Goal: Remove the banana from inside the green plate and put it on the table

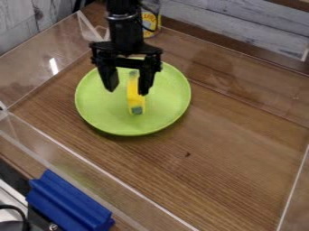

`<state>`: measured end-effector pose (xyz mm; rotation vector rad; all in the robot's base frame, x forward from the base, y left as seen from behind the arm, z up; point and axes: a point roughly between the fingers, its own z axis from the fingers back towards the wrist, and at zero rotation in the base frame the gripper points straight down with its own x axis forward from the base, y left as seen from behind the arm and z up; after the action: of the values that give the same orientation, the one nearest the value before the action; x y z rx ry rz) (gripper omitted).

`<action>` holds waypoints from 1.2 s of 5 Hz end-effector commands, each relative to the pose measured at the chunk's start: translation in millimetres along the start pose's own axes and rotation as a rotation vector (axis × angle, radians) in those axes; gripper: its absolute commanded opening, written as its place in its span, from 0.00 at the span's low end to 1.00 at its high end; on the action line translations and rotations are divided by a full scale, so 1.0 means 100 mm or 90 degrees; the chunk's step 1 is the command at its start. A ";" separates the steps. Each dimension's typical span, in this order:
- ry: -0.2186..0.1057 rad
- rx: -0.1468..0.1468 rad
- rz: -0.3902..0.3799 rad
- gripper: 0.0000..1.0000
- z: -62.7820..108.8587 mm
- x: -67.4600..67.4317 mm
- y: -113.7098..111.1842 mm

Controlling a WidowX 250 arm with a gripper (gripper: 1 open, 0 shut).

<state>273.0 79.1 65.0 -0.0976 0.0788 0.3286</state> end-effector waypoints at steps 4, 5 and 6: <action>-0.014 -0.033 0.021 1.00 0.10 0.09 0.07; -0.012 -0.037 0.021 1.00 0.11 0.09 0.07; -0.011 -0.041 0.022 1.00 0.12 0.10 0.07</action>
<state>272.4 84.3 62.7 -0.1639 0.1036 0.3590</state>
